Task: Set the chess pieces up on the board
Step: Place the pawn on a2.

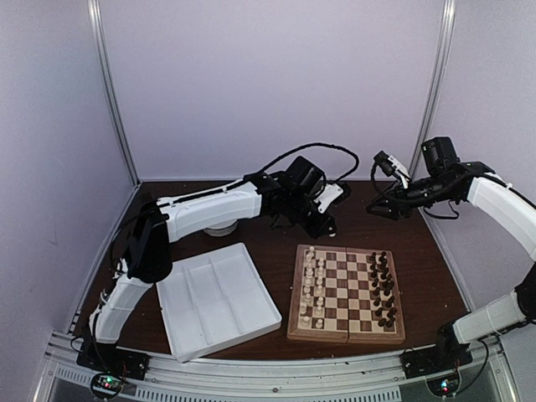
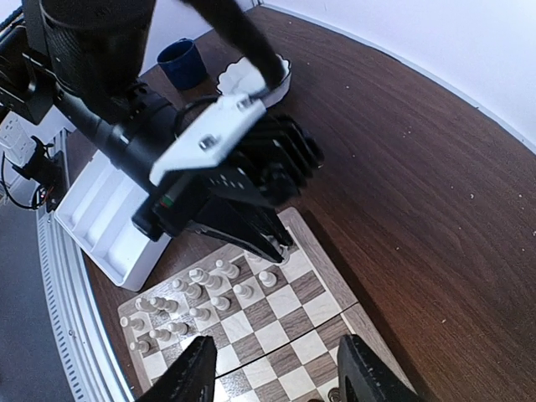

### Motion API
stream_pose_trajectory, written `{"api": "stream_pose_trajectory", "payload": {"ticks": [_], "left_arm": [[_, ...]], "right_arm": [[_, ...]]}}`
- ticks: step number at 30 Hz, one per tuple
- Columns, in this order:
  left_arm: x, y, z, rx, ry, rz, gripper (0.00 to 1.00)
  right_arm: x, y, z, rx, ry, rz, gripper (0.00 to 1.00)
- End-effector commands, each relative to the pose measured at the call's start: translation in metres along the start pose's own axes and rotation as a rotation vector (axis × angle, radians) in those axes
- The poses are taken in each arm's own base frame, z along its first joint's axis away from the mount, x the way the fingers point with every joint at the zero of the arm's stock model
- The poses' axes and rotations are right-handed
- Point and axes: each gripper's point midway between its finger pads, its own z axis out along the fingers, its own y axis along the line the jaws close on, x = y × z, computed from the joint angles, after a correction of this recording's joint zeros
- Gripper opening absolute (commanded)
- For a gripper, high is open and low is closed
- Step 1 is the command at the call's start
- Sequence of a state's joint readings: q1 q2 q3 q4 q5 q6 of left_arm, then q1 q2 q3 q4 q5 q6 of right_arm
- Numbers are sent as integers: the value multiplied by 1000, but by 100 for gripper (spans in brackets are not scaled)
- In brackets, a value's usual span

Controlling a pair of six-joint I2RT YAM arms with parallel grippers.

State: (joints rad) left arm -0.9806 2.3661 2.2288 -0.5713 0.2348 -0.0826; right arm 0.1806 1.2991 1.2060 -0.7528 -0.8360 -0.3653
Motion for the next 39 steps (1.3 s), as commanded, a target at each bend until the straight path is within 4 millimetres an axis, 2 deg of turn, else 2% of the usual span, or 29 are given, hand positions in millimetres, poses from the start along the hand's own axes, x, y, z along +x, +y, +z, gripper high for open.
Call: {"api": "stream_pose_trajectory", "payload": {"ticks": [1, 8, 14, 25, 39], "left_arm": [[13, 10, 17, -21, 59, 52, 0], [32, 20, 42, -47, 104, 99, 0], [46, 22, 54, -77, 146, 147, 1], [61, 18, 60, -64, 194, 178, 1], [68, 17, 62, -56, 216, 196, 2]], "right_arm": [[8, -14, 1, 50, 25, 12, 53], [12, -17, 2, 51, 27, 21, 54], [14, -20, 2, 53, 31, 29, 54], [15, -19, 4, 35, 32, 35, 54], [15, -18, 4, 29, 29, 36, 54]]}}
